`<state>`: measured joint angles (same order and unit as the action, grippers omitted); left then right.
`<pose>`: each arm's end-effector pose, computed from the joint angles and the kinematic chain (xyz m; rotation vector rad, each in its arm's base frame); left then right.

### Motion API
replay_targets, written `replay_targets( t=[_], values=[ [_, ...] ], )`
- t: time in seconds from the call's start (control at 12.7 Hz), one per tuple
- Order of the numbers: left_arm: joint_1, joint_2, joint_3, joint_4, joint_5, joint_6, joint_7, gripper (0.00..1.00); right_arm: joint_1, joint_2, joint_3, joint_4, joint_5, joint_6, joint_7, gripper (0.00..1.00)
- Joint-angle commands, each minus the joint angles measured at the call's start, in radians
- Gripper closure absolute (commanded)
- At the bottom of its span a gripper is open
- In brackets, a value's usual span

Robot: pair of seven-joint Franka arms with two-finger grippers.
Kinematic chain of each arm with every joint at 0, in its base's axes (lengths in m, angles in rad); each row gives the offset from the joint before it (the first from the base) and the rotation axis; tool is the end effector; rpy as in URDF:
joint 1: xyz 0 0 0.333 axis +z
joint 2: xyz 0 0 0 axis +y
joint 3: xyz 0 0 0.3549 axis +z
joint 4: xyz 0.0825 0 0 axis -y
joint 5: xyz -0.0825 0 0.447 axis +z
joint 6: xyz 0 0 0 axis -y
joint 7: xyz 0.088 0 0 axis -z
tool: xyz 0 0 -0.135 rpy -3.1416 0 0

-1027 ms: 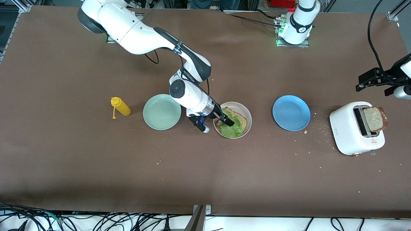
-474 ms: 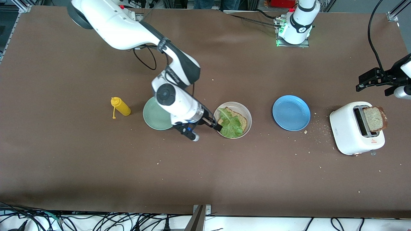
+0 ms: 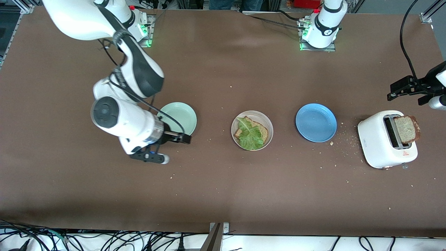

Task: Make sandwich in beige plate with both arms
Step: 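Raise the right gripper and draw it back beside the yellow bottle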

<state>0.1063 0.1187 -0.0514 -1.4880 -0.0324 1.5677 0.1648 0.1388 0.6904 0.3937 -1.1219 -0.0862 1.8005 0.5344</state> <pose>0.6554 0.0335 0.6039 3.0940 -0.1690 -0.0533 0.7588 0.3304 0.4187 -2.9818 0.1053 0.0765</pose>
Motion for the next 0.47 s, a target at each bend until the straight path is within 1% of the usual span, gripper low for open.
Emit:
replay_targets(
  t=[0.0,0.16,0.39],
  values=[
    [0.009,0.044,0.004,0.015,0.025,-0.009,-0.077,0.00,-0.004,-0.101,-0.051,-0.022,-0.073,-0.123,-0.158,0.01],
    [0.054,0.059,0.004,0.012,0.045,-0.014,-0.084,0.00,-0.010,-0.178,-0.093,-0.026,-0.067,-0.217,-0.238,0.00],
    [0.185,0.117,0.005,0.012,0.054,-0.014,-0.082,0.00,-0.010,-0.239,-0.137,-0.029,-0.067,-0.299,-0.303,0.00]
  ],
)
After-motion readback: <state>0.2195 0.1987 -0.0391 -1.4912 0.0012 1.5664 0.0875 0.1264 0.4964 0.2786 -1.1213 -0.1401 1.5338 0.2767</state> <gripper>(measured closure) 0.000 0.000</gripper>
